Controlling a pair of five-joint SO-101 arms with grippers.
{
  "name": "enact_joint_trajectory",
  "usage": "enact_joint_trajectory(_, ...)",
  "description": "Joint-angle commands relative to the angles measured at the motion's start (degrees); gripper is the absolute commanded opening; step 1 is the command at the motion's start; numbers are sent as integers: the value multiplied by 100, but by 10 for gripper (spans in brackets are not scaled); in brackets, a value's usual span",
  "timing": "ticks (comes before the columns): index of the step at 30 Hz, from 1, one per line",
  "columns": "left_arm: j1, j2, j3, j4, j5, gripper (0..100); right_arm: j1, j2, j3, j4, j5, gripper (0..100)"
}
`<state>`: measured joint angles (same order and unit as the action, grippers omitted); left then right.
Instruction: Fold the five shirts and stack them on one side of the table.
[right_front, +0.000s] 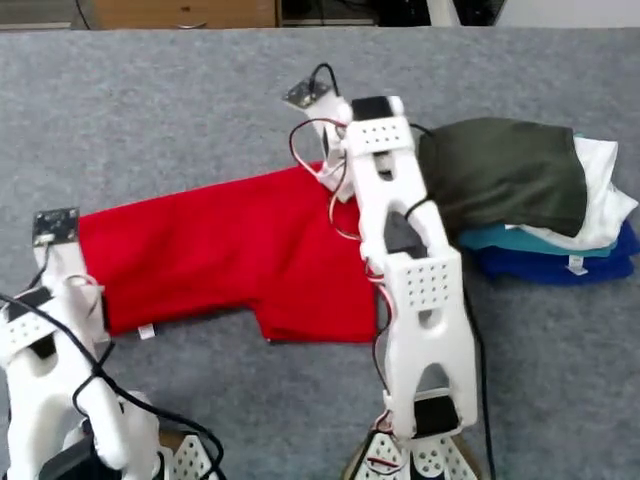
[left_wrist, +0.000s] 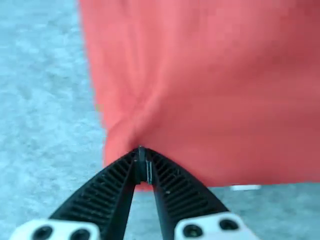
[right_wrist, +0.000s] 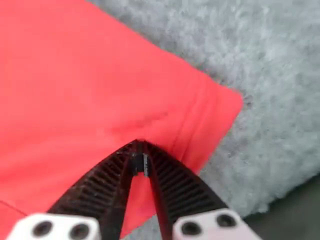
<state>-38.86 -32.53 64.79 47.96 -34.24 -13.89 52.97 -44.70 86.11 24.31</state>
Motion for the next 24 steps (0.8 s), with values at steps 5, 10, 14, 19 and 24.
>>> enact_joint_trajectory(5, -800, -110, -132, 44, -818, 19, 286, 215, -857, 492, 53, 2)
enact_joint_trajectory(10, -712, -778, -1152, 1433, -756, 19, 163, 224, -1912, 1284, 53, 2)
enact_joint_trajectory(14, -167, -1244, -2119, 2004, -105, 19, 92, 224, -2624, 1618, 53, 2)
enact_joint_trajectory(19, 730, -796, -1688, 1160, 457, 19, 22, 259, -2642, 1609, 53, 2)
enact_joint_trajectory(24, 756, 514, -1301, -325, 879, 19, 40, 532, -2527, 1600, 53, 2)
